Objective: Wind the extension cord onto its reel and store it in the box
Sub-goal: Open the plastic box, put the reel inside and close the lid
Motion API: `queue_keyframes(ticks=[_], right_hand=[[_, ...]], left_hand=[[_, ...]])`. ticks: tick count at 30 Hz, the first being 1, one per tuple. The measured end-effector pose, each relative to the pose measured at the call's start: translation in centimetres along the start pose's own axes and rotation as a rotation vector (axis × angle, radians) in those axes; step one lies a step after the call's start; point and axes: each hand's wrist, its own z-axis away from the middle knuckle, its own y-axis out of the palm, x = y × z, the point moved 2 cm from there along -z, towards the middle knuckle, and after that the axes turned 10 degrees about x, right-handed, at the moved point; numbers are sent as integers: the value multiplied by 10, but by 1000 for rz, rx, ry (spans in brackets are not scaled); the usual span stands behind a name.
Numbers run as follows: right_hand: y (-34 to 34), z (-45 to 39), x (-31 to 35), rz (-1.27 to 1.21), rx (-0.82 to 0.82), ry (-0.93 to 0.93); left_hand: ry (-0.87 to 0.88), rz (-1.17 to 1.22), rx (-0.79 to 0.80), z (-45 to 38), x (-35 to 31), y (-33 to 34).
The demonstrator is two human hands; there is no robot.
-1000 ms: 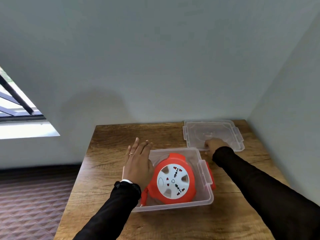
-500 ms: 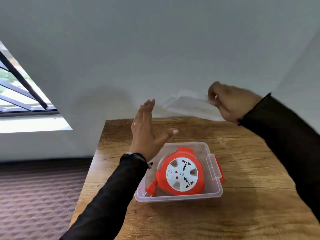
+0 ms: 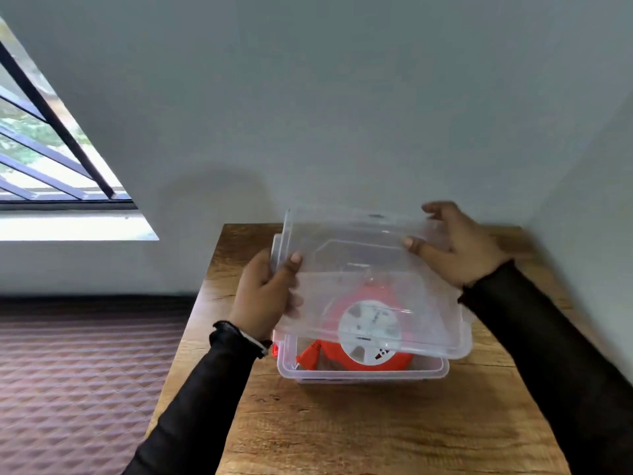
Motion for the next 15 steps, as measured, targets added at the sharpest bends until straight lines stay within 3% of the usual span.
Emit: queue_keyframes(ticks=[3, 5, 10, 12, 15], right_hand=[[32, 22, -34, -331, -110, 162], [48, 34, -50, -412, -158, 226], [63, 40, -62, -331, -189, 254], [68, 36, -60, -298, -196, 251], [76, 33, -57, -196, -205, 226]], left_hand=[[-175, 43, -65, 16, 30, 5], [-236, -22, -115, 25, 41, 7], [-218, -670, -140, 27, 51, 2], [-258, -731, -146, 21, 58, -3], [-296, -607, -163, 16, 63, -4]])
